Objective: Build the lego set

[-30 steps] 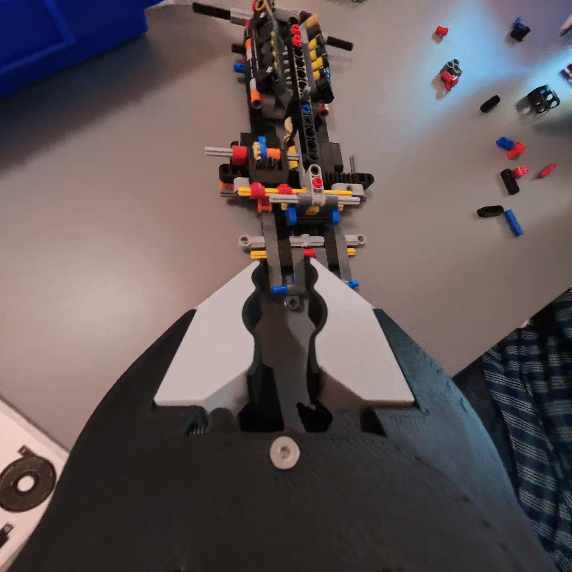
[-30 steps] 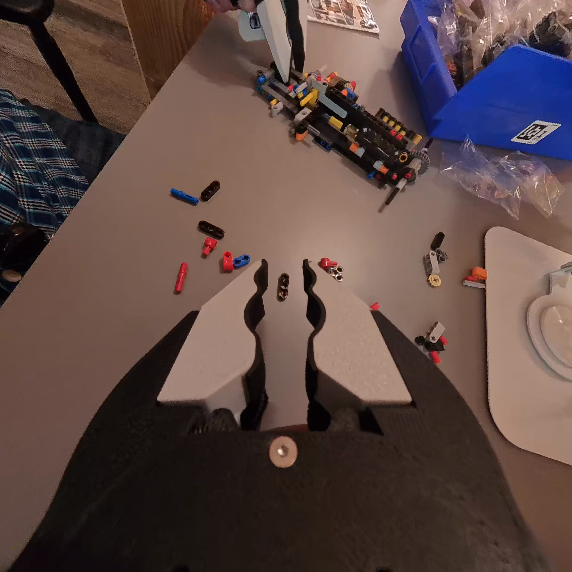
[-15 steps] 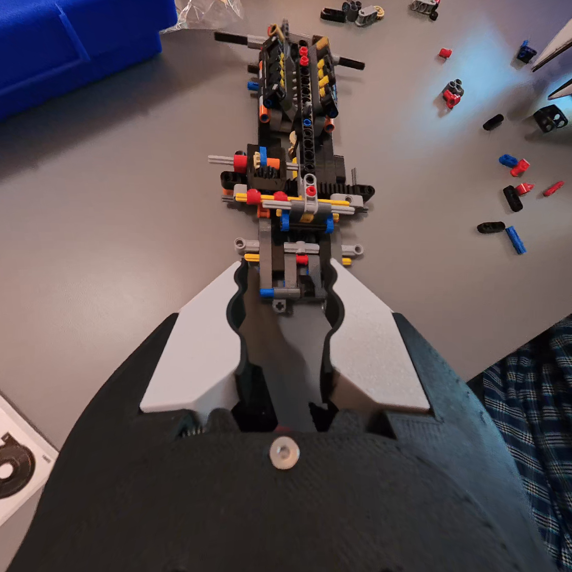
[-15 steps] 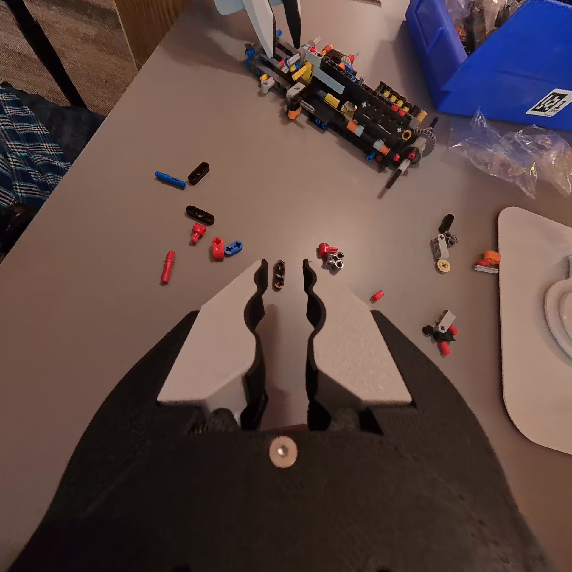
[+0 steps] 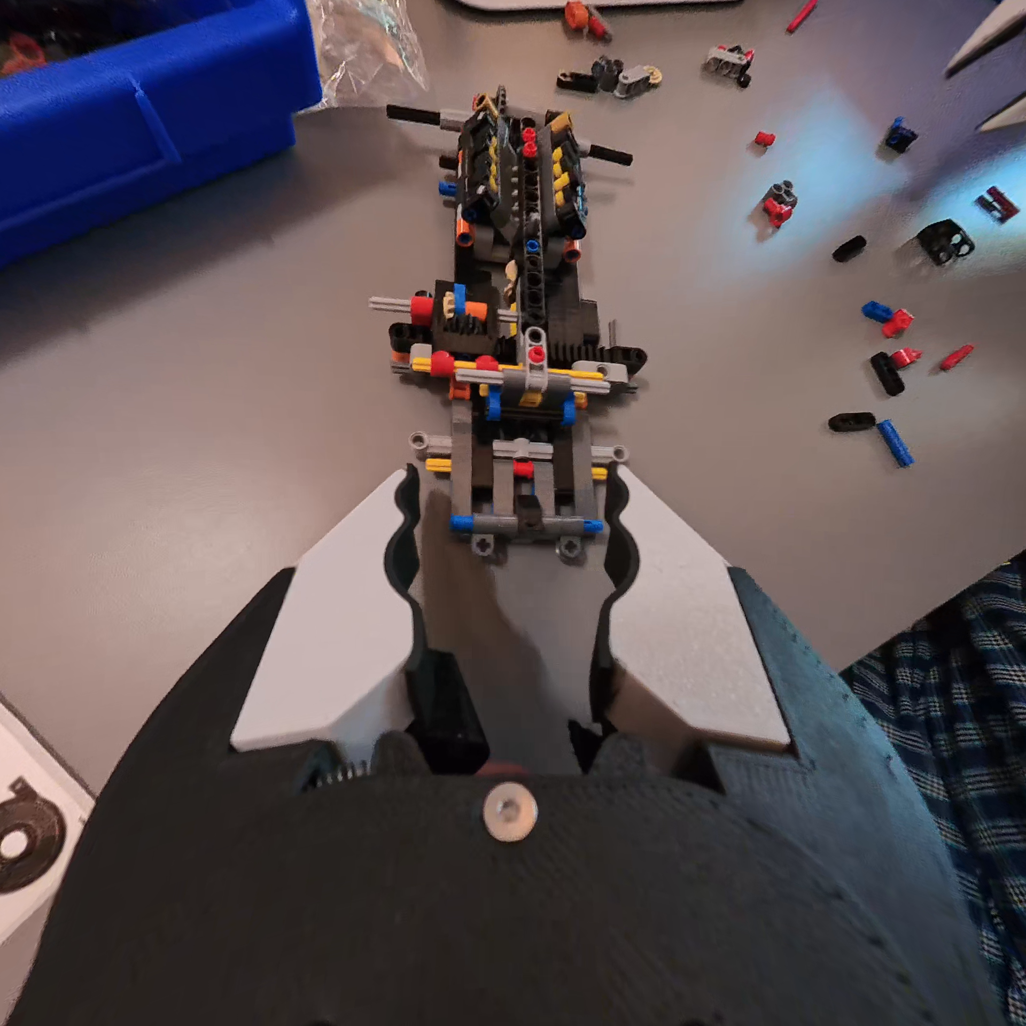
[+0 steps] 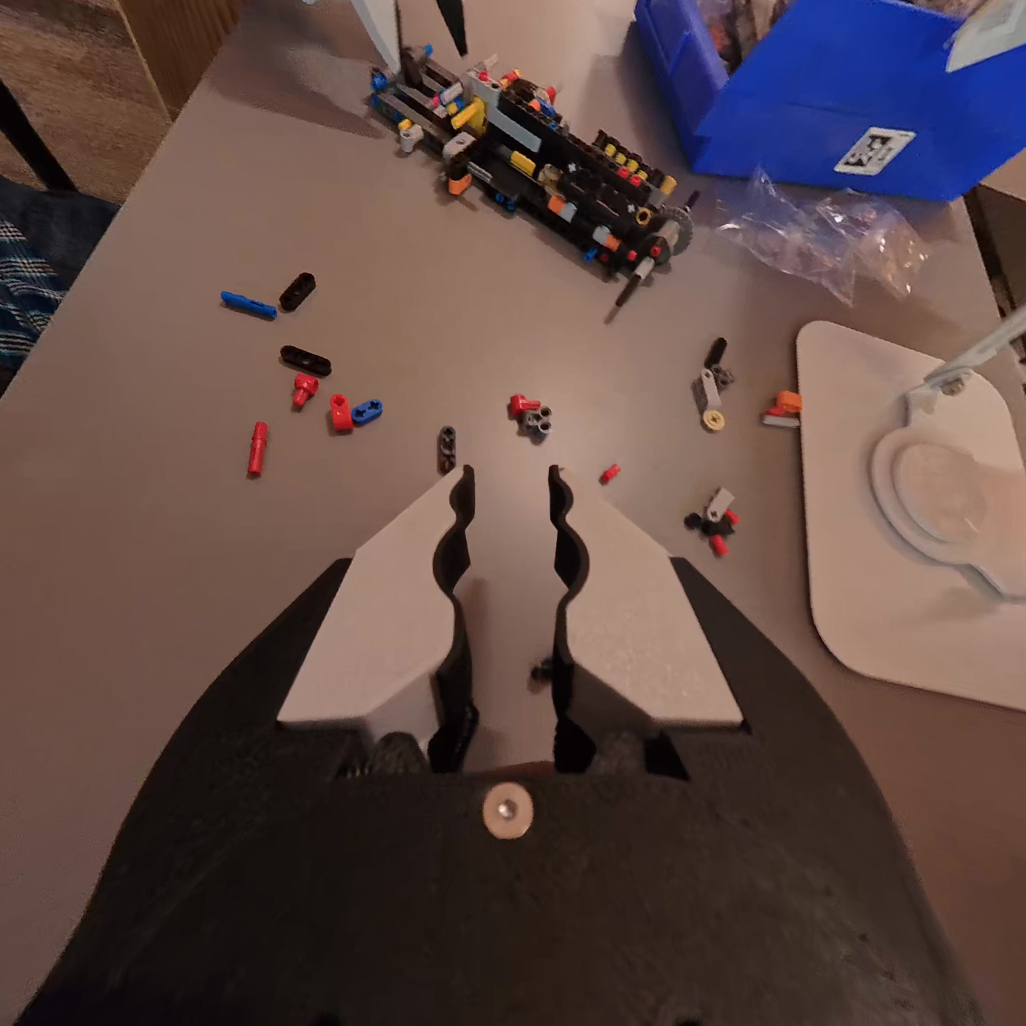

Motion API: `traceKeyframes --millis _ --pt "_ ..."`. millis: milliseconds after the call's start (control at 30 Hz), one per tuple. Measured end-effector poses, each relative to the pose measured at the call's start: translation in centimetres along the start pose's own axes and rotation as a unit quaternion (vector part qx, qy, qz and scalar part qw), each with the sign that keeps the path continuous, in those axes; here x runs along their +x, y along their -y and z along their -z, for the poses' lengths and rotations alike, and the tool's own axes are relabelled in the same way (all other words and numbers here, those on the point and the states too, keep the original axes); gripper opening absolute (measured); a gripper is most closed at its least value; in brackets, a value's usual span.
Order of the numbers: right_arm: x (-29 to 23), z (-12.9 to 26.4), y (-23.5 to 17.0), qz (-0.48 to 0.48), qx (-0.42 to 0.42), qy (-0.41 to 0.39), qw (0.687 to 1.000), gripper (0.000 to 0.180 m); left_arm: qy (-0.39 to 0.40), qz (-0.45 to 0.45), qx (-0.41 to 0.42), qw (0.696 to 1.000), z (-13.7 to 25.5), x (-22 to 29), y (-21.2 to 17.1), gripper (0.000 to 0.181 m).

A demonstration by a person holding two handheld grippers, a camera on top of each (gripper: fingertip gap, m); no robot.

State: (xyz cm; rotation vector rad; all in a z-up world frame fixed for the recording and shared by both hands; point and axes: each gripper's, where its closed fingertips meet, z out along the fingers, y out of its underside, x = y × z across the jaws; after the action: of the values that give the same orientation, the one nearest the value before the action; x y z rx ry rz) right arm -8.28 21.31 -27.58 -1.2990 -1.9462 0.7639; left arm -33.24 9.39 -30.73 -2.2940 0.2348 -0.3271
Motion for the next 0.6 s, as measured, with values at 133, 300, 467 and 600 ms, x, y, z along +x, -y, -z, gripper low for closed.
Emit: traceKeyframes --millis 133,300,467,600 --pt "0.0 1.7 -1.8 -0.016 -0.030 0.002 0.999 0.024 0.020 -0.018 -0.001 1.000 0.3 1.2 0.0 0.067" --pt "-1.1 3.1 -3.6 -0.015 -0.061 0.009 0.998 0.021 0.025 -0.046 0.011 0.999 0.2 3.8 1.0 0.065" --pt "1.4 4.1 -6.1 -0.040 -0.104 -0.062 0.992 0.022 0.023 -0.055 0.008 0.998 -0.5 5.5 0.9 0.064" --pt "1.9 3.5 -7.8 -0.065 -0.130 -0.068 0.987 0.025 0.019 -0.054 0.006 0.998 -1.0 6.4 0.8 0.064"
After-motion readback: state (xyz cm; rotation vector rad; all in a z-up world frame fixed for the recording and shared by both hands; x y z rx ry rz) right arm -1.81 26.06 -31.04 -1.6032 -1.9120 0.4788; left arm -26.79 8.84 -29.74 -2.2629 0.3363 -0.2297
